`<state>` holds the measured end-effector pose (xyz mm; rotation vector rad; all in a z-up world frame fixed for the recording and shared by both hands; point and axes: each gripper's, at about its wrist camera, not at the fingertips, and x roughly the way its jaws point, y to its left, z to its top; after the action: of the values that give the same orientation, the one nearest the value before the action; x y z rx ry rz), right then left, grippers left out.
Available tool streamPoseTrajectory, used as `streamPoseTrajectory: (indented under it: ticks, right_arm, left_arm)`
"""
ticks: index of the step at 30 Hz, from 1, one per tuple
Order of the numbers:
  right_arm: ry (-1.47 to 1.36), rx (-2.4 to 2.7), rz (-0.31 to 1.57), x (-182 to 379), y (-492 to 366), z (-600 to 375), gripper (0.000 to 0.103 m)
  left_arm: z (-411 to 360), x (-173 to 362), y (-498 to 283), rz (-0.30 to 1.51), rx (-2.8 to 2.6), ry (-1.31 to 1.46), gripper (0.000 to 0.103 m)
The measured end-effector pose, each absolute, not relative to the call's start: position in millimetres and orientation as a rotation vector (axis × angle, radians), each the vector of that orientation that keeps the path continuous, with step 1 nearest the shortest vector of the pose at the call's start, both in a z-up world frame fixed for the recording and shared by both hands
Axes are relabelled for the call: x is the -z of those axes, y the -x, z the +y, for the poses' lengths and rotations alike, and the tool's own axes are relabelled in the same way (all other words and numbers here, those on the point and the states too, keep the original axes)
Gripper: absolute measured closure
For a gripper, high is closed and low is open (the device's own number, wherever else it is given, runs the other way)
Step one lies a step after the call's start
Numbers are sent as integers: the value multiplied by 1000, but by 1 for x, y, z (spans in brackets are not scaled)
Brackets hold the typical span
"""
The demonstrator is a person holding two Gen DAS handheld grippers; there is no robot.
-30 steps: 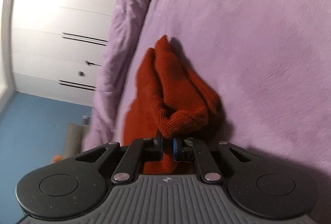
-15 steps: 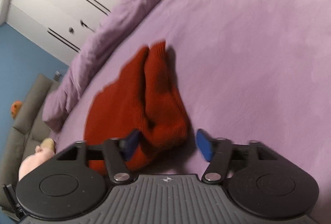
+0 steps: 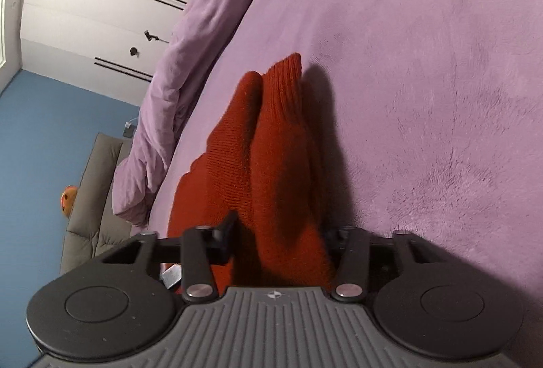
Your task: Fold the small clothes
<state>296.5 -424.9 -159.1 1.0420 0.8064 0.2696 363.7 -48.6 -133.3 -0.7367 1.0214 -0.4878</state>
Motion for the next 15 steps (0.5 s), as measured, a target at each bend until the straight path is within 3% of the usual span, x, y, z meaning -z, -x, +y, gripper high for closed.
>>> streamPoseTrajectory:
  ticks: [4,15]
  right_arm:
    - [-1160,-284,796,164,-290,-416,68]
    - [-1191,-472,966,161,-222,-335,68]
  left_arm:
    - [-35,113,-353,976,505,713,66]
    - [59,70,-252,1046,419,548,73]
